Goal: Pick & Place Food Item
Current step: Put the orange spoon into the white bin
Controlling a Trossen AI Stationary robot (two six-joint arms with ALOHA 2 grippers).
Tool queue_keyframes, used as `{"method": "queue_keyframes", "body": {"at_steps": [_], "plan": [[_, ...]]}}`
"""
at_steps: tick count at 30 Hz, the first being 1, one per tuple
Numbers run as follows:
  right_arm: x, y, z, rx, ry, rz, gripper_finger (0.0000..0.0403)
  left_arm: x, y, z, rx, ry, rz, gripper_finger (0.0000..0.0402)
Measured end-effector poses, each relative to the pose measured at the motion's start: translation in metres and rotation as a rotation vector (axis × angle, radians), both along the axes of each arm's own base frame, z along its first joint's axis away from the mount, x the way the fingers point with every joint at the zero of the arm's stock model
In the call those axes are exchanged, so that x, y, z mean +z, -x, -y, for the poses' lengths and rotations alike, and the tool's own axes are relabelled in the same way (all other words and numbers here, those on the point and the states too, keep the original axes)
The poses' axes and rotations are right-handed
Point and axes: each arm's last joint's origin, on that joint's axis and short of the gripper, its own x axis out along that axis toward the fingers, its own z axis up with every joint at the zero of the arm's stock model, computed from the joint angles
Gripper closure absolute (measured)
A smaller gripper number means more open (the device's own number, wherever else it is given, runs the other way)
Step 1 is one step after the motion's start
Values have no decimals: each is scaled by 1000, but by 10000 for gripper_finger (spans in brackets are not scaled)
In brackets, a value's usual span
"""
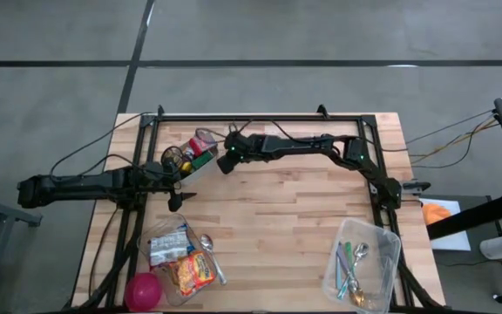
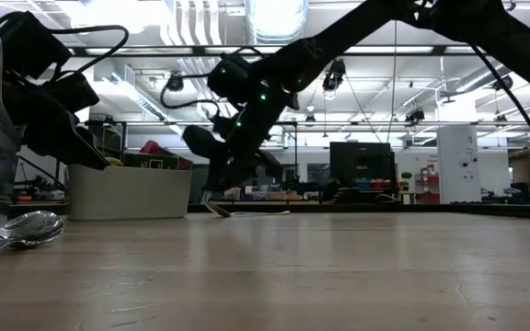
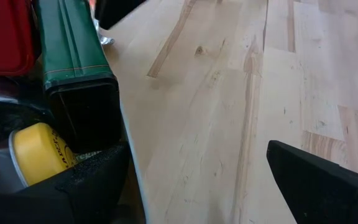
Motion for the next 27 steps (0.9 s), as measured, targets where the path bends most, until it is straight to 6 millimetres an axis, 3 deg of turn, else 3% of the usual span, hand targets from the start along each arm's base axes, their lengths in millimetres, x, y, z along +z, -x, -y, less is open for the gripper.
{"method": "queue_keyframes", "body": {"at_steps": [4,10,16,22,27], "plan": [[1,-4,-16,20,57,-13,294,0,0,0,0,0,0,18],[4,-12,-46,124,275,-76,294,0,0,0,0,0,0,18],[10,-18,-75,78,465,-87,294,0,0,0,0,0,0,18],[12,-14,-81,126,434,-117,294,0,0,0,0,0,0,18],[38,-4,-100,188,417,-77,294,0,0,0,0,-1,1,18]]}}
